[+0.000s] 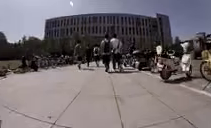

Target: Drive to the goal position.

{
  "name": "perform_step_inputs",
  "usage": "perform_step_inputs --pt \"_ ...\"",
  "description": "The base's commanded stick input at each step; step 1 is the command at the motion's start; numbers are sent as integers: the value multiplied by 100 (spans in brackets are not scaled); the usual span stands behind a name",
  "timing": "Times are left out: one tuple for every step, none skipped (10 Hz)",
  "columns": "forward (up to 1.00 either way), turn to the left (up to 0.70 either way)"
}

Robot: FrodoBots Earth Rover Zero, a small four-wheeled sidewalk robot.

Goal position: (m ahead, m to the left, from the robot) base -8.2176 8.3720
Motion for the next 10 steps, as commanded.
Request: perform_step_inputs --pt "100 0" --pt "100 0" --pt "100 0" --pt "100 3" --pt "100 8" --pt "100 40" --pt "100 39" --pt "100 37" --pt "100 2" --pt "100 0"
